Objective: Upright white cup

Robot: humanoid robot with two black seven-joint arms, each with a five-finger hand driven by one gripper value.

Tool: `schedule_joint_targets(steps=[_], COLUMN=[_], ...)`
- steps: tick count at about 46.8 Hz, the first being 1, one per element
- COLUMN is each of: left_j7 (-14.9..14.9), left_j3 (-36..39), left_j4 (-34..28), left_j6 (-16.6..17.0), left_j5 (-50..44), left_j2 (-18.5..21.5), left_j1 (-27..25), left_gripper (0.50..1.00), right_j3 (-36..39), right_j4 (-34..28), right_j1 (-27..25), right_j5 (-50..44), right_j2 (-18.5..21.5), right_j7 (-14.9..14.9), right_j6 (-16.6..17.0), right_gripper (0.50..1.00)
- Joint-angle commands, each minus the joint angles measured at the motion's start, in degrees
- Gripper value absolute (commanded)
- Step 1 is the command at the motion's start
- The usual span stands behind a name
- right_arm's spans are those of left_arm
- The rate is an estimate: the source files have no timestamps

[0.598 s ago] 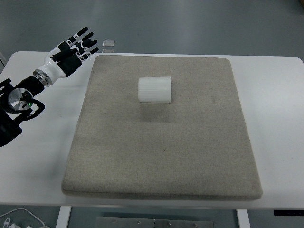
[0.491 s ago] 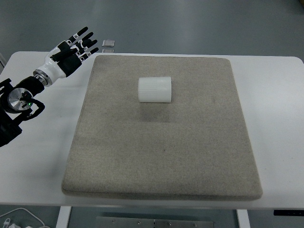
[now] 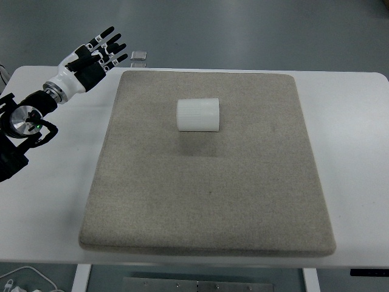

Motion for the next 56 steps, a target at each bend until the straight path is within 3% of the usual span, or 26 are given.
schedule_joint_targets(steps=[1,10,23,37,56], left_j7=[0.0,-0.1,-0.9,-0.9,-0.8], left_j3=[0.1,0.3,-0.2,0.1,0.2], left_j4=[0.0,-0.4,-0.7,-6.8,-14.9], left_j6=[0.2,-0.2,-0.4,-0.4,-0.2], left_j5=[0.1,1.2,14.6,31.2,40.7], left_j2=[0.1,0.7,0.8,4.4,7.2], left_j1=[-0.2,-0.8,-1.4,-4.8,-5.2], left_gripper=[0.996,0.996,0.994,0.994,0.979], right_j3=[0.0,0.0,0.0,0.0,0.0], right_j4=[0.0,0.0,0.0,0.0,0.0], right_j1=[0.0,0.0,0.0,0.0,0.0], right_j5=[0.0,0.0,0.0,0.0,0.0], right_j2=[0.0,0.0,0.0,0.0,0.0], right_j7=[0.0,0.0,0.0,0.0,0.0], right_j6=[0.0,0.0,0.0,0.0,0.0], right_gripper=[0.930,0.930,0.930,0.930,0.930])
